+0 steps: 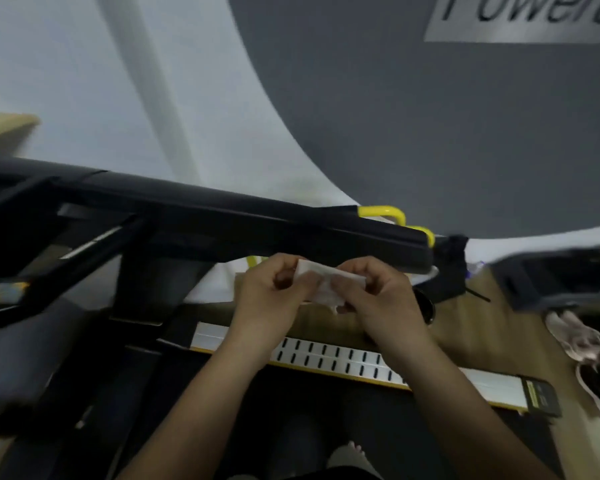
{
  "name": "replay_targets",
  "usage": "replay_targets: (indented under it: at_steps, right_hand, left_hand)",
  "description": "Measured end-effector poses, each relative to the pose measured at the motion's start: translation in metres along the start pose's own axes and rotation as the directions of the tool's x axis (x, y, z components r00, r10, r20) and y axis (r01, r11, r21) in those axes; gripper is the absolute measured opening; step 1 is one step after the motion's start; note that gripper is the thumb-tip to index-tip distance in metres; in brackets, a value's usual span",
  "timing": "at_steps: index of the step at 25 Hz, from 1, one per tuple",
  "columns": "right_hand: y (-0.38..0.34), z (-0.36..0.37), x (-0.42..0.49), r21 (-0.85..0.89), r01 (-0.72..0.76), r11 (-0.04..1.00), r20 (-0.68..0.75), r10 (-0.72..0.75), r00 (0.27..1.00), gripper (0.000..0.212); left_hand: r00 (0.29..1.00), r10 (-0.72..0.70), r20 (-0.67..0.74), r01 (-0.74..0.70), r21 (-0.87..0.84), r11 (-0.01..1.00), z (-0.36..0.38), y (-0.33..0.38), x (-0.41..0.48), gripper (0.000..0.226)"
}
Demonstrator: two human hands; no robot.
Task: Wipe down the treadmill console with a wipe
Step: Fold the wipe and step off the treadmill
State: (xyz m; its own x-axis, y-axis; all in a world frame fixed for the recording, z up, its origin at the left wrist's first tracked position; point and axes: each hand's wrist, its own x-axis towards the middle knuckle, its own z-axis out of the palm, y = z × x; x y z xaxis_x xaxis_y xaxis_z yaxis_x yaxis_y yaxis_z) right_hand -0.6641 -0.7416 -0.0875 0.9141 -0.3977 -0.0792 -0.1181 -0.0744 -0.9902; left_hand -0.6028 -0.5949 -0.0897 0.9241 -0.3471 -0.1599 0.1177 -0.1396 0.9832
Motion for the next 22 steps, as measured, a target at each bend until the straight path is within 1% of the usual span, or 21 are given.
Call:
replay_targets:
  at_steps: [2, 4, 6, 7, 8, 10, 11, 13, 16, 18, 20, 22]
  right_hand:
    - [0.015, -0.057, -0.008, 0.016, -0.012, 1.0, -0.055, 0.013, 0.998, 0.015]
    - [0.031, -0.115, -0.02, -0.003, -0.016, 1.0, -0.128, 0.015, 0.992, 0.017]
    - [0.049, -0.166, -0.033, 0.004, -0.06, 0.998, -0.205, 0.06, 0.977, 0.015]
    - [0.058, -0.189, -0.04, 0.016, -0.086, 0.996, -0.244, 0.087, 0.966, 0.015]
    - [0.067, -0.21, -0.046, 0.027, -0.109, 0.994, -0.287, 0.112, 0.951, 0.014]
    - [0.089, -0.248, -0.059, 0.058, -0.166, 0.984, -0.403, 0.175, 0.898, 0.011]
    - [0.097, -0.259, -0.063, 0.076, -0.194, 0.978, -0.444, 0.207, 0.872, 0.012]
    - [0.113, -0.288, -0.07, 0.125, -0.252, 0.96, -0.498, 0.28, 0.821, 0.012]
    - [0.13, -0.32, -0.07, 0.175, -0.323, 0.93, -0.496, 0.366, 0.787, 0.007]
    - [0.139, -0.337, -0.059, 0.209, -0.366, 0.907, -0.502, 0.42, 0.756, 0.006]
    - [0.149, -0.351, -0.039, 0.247, -0.411, 0.877, -0.519, 0.478, 0.708, 0.005]
    - [0.161, -0.363, -0.019, 0.255, -0.447, 0.858, -0.516, 0.511, 0.687, 0.006]
  left_hand:
    - [0.999, -0.011, 0.052, 0.01, 0.01, 1.0, 0.062, -0.003, -0.002, 0.01]
    - [0.992, -0.02, 0.126, 0.018, 0.021, 1.0, 0.124, -0.008, -0.007, 0.008]
    - [0.978, -0.072, 0.195, 0.068, 0.025, 0.997, 0.178, -0.014, -0.011, 0.006]
    - [0.963, -0.125, 0.237, 0.126, 0.012, 0.992, 0.204, -0.017, -0.013, 0.006]
    - [0.94, -0.19, 0.282, 0.201, -0.012, 0.979, 0.227, -0.02, -0.012, 0.012]
    - [0.873, -0.326, 0.362, 0.367, -0.051, 0.929, 0.271, -0.028, -0.009, 0.028]
    - [0.853, -0.367, 0.371, 0.414, -0.053, 0.909, 0.285, -0.033, -0.006, 0.028]
    - [0.82, -0.426, 0.383, 0.469, -0.023, 0.883, 0.321, -0.044, 0.0, 0.023]
    - [0.801, -0.485, 0.349, 0.495, 0.07, 0.866, 0.369, -0.058, 0.016, 0.015]
    - [0.776, -0.527, 0.348, 0.541, 0.065, 0.839, 0.395, -0.067, 0.031, 0.009]
    - [0.683, -0.595, 0.423, 0.645, 0.034, 0.764, 0.419, -0.076, 0.049, 0.008]
    - [0.582, -0.651, 0.488, 0.709, 0.088, 0.7, 0.438, -0.081, 0.064, 0.014]
